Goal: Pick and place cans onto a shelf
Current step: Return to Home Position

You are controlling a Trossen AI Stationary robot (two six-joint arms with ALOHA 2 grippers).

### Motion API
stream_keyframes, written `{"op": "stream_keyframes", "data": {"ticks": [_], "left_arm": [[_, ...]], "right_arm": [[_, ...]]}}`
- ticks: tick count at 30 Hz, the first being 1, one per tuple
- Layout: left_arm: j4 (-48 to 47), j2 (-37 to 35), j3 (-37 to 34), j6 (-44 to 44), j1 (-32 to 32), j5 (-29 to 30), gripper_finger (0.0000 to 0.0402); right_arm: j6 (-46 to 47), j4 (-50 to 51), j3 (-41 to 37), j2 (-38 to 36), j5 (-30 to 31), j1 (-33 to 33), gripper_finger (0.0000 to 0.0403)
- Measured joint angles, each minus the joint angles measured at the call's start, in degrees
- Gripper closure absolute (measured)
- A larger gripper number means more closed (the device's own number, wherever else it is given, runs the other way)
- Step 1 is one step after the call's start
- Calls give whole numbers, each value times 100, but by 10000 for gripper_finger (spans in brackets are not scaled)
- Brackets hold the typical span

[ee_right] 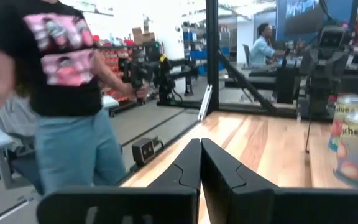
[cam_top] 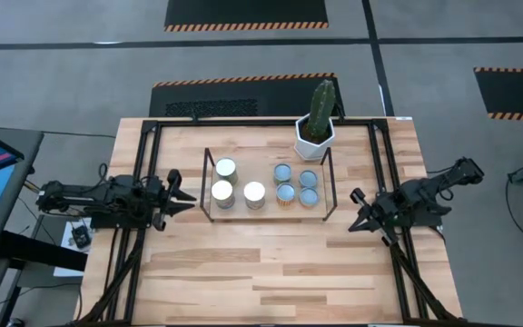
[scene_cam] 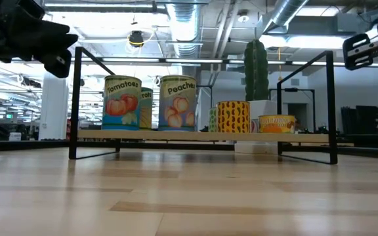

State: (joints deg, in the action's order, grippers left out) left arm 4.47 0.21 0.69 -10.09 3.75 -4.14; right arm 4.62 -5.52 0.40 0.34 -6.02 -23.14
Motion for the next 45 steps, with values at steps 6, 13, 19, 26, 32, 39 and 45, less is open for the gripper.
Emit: {"op": "stream_keyframes", "data": {"ticks": [6, 13, 19, 26, 32, 39, 45], "left_arm": [[-236, 5, -2, -57, 0, 52, 320], [-288, 26, -2, -60, 0, 346, 320], [-296, 26, -4, -59, 0, 349, 320], [-295, 26, -6, -61, 0, 352, 320], [-295, 26, -7, -61, 0, 352, 320], [-295, 26, -9, -61, 0, 352, 320], [-295, 26, -9, -64, 0, 352, 320]], "right_arm": [[-4, 241, 0, 5, 9, 0, 370], [-13, 289, -2, 2, 11, 0, 370], [-13, 306, -4, 2, 10, 0, 370], [-12, 320, -4, 2, 9, 0, 371], [-11, 332, -4, 2, 9, 0, 369], [-11, 335, -7, 2, 9, 0, 372], [-11, 335, -7, 2, 7, 0, 369]]}}
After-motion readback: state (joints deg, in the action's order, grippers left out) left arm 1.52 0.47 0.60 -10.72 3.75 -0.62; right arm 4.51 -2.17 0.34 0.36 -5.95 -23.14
